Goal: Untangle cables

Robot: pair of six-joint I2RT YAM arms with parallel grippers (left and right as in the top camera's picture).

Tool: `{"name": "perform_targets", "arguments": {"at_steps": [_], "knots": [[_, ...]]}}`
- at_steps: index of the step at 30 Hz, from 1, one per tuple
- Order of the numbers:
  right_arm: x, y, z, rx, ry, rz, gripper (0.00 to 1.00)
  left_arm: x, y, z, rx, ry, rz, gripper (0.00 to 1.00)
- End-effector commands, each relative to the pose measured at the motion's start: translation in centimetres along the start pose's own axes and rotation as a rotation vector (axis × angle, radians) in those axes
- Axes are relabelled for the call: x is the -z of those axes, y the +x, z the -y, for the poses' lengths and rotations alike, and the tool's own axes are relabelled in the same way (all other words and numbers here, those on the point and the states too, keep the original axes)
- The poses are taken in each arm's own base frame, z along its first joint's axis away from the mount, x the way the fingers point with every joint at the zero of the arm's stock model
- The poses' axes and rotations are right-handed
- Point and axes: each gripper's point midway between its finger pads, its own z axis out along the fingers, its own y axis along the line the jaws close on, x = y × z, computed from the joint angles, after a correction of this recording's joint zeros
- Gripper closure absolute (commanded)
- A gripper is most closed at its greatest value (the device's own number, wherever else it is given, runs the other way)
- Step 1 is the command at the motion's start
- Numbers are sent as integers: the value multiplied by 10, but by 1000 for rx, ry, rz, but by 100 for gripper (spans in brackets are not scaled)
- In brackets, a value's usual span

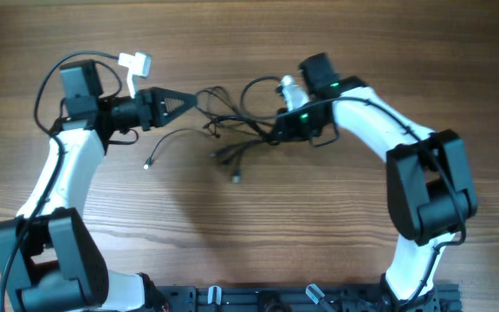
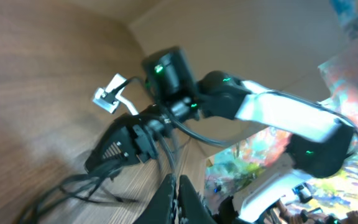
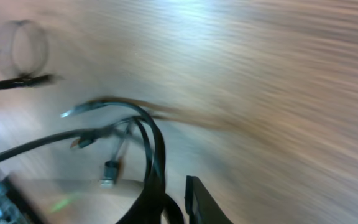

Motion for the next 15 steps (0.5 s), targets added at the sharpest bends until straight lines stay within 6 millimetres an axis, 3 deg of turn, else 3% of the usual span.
{"name": "perform_targets", "arguments": {"at_steps": [1,5,9,10,12,14,15], "knots": [[10,1,64,-187,58,9,85,30,-18,15,5,30,59,96],[22,-4,77,-227,15,37,85,36,-18,12,28,19,77,96],[21,-5,73,-221,-2,37,84,20,-12,-7,74,-94,57,88],[22,-6,71,-220,-16,43,84,12,-6,-19,91,-167,42,71],[24,-8,68,-225,-51,47,84,-6,15,-39,118,-296,-26,53],[25,-8,68,-232,-67,48,79,-24,51,-56,172,-450,-152,23],[26,-8,68,-231,-66,49,75,-29,67,-61,197,-510,-205,22]]}}
